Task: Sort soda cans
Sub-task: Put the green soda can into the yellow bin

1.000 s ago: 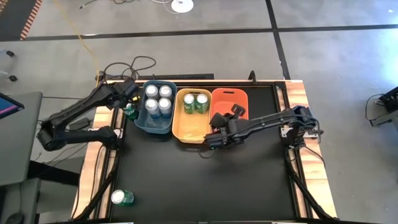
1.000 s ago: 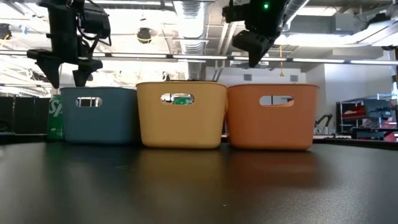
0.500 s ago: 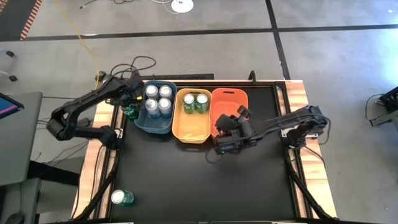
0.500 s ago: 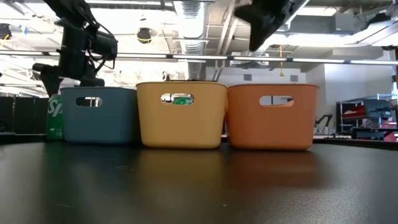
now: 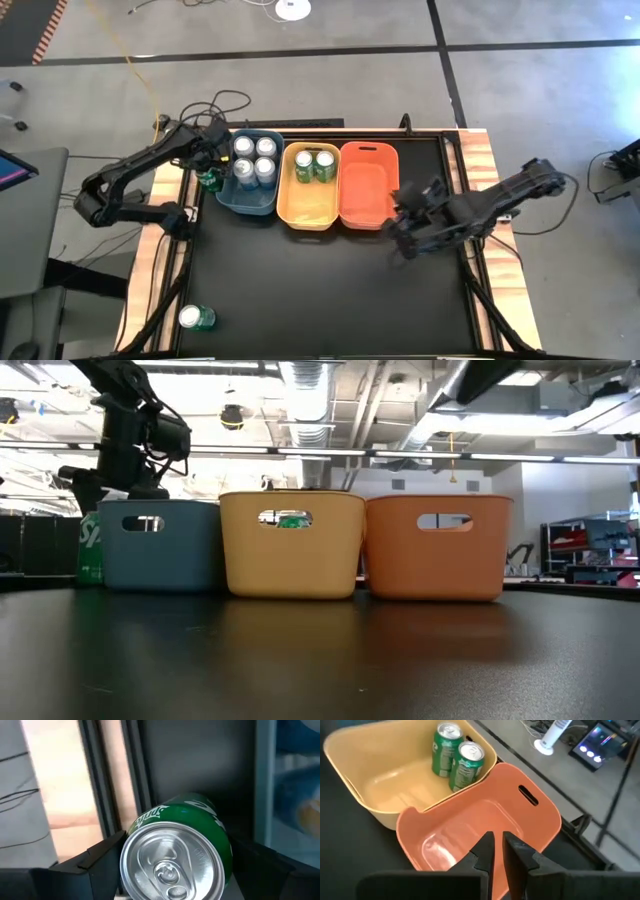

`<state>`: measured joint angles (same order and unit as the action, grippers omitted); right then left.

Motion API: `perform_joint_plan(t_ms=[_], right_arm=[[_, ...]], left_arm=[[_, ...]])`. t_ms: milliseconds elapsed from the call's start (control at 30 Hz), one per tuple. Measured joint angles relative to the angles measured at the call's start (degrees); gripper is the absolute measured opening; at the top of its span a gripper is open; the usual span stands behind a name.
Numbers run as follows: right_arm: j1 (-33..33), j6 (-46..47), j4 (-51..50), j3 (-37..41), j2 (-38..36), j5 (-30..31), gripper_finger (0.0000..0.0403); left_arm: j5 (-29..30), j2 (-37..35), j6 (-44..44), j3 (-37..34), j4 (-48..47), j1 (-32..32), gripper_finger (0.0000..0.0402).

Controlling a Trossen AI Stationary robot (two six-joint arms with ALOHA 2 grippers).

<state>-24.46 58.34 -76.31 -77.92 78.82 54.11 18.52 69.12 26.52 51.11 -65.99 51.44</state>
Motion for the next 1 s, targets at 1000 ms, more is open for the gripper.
perform_joint_plan(t_ms=[1000], right_arm=[[-10.8,14.87,5.33,17.54,-11.43,6.5,0.0012]], left_arm=[[-0.32,-4.18,10.2,32.48,-12.02,-38.09,0.0303]])
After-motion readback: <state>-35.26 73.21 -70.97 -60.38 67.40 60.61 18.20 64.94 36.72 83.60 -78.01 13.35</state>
